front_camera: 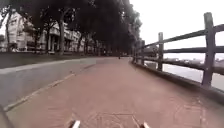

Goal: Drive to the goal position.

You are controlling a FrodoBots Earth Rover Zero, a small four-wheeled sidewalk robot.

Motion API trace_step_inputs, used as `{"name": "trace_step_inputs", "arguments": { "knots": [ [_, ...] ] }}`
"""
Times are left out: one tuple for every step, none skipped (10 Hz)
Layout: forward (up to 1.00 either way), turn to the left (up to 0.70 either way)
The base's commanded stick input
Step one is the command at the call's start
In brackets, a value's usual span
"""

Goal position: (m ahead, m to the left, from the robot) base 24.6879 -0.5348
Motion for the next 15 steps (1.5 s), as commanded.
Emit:
{"name": "trace_step_inputs", "arguments": {
  "knots": [
    [0.7,0.0],
    [0.7,0.0],
    [0.7,0.0],
    [0.7,0.0],
    [0.7,0.0],
    [0.7,0.0],
    [0.7,0.0],
    [0.7,0.0],
    [0.7,0.0],
    [0.7,0.0],
    [0.7,-0.25],
    [0.7,-0.25],
    [0.7,-0.17],
    [0.7,-0.09],
    [0.7,-0.01]
  ]
}}
